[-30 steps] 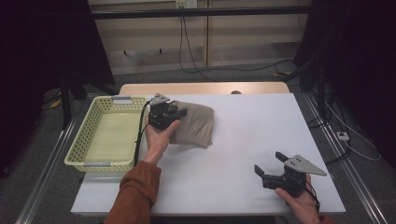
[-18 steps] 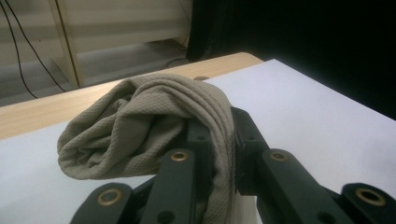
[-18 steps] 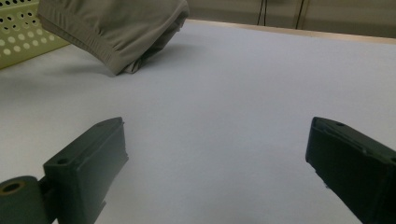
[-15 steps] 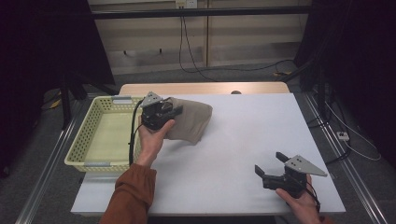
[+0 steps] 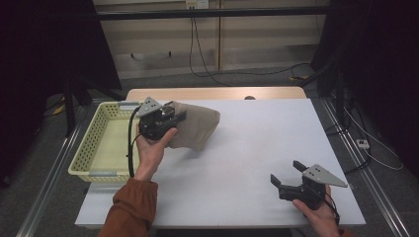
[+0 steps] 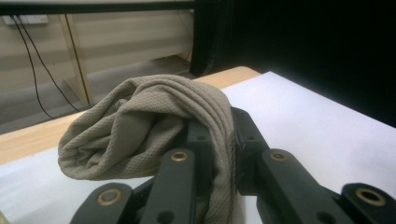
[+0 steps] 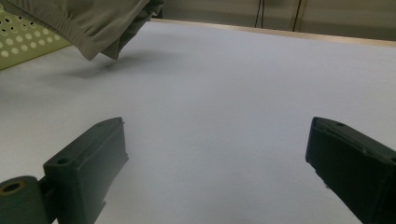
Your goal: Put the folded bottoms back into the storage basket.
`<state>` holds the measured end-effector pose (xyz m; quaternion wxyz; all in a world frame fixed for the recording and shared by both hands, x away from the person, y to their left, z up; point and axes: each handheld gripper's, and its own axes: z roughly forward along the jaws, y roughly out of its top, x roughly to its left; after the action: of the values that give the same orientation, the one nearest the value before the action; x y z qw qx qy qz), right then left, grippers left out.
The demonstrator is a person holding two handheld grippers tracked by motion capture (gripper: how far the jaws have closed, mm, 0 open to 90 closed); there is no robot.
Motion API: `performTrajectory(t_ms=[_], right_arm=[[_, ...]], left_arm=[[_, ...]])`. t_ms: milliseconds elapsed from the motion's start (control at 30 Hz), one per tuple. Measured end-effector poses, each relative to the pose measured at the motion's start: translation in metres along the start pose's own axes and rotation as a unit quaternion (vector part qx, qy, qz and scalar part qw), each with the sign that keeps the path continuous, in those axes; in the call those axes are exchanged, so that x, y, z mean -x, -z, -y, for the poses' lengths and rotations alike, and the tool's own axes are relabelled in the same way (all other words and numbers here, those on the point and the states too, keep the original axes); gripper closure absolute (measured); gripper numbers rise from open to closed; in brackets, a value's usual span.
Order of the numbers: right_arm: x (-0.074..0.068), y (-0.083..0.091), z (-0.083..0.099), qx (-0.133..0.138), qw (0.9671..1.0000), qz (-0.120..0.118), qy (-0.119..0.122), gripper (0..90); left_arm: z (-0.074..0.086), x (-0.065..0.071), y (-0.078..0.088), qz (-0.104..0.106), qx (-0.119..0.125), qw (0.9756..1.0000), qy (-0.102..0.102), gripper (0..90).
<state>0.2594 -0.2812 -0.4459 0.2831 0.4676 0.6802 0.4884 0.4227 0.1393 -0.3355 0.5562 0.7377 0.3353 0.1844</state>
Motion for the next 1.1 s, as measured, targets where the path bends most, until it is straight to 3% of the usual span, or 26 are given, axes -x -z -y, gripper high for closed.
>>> performTrajectory(t_ms=[267,1100], right_arm=[[-0.001,0.001,0.0,0.002,1.0,-0.004,0.003,4.6],[-0.003,0.002,-0.001,0.005,0.9999,-0.008,0.006,4.2]], left_arm=[[-0.008,0.002,0.017,0.001,0.016,0.9998,-0.012,80.5],[-0.025,0.002,0.05,-0.015,0.054,0.9983,-0.017,80.5]])
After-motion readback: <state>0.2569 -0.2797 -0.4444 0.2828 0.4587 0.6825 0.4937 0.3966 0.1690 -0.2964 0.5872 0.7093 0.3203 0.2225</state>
